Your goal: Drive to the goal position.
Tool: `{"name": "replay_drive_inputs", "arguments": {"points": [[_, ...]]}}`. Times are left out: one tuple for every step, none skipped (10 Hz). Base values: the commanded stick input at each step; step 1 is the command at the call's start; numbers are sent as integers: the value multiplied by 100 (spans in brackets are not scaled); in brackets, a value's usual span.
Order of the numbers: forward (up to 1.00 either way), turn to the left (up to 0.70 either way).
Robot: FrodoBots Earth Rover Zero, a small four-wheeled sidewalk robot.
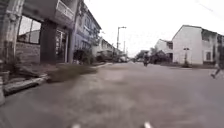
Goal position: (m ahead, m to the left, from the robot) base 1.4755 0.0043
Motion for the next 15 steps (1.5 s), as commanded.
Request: {"name": "replay_drive_inputs", "arguments": {"points": [[70, 0], [70, 0], [70, 0], [70, 0], [70, 0], [70, 0], [70, 0], [70, 2], [70, 8], [70, 14], [70, 12], [70, 8], [61, 10], [45, 16], [29, 21]]}}
